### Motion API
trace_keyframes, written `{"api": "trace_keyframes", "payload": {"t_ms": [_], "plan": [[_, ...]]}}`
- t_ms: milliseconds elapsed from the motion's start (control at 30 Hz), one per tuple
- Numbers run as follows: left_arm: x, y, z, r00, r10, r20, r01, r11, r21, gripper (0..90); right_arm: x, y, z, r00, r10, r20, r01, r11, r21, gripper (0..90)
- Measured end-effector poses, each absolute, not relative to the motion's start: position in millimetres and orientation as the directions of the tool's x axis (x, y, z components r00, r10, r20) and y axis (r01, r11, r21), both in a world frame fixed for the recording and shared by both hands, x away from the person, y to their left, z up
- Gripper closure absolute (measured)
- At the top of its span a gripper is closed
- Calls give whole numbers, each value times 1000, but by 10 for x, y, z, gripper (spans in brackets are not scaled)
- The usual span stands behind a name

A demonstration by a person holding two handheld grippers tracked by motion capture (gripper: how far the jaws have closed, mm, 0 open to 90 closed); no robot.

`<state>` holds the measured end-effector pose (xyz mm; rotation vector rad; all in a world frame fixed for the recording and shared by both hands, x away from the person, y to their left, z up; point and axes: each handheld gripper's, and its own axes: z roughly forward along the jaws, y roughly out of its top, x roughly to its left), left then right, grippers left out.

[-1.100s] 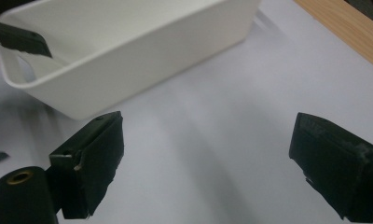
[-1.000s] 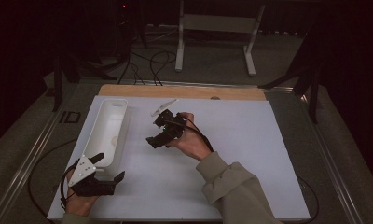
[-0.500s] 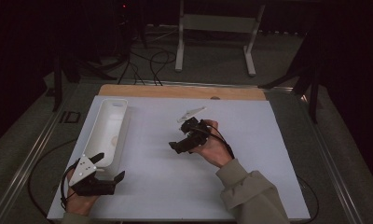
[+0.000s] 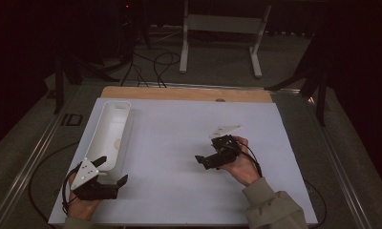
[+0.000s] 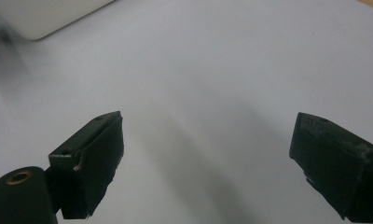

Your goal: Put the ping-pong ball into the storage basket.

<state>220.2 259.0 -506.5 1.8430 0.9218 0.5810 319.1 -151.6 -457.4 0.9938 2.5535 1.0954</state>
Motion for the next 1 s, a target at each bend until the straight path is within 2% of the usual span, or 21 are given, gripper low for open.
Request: {"api": "trace_keyframes", "payload": {"t_ms": [367, 467, 567, 733, 1000], "plan": [[2203, 2587, -5064, 597, 802, -5, 345, -251, 905, 5, 2901, -2072, -4690, -718, 691, 83, 476, 402, 782, 98], [2205, 2592, -5063, 596, 803, -9, 346, -246, 906, 5, 2816, -2205, -4727, -709, 697, 106, 461, 344, 818, 99], [2210, 2589, -5066, 595, 804, -10, 350, -247, 904, 5, 2761, -2266, -4762, -701, 709, 79, 446, 349, 824, 99], [2212, 2589, -5065, 593, 805, -14, 349, -242, 905, 5, 2654, -2460, -4856, -669, 735, 111, 423, 253, 870, 102], [2212, 2597, -5062, 592, 806, -15, 349, -239, 906, 5, 2524, -2587, -4957, -666, 738, 106, 384, 217, 898, 103]]}}
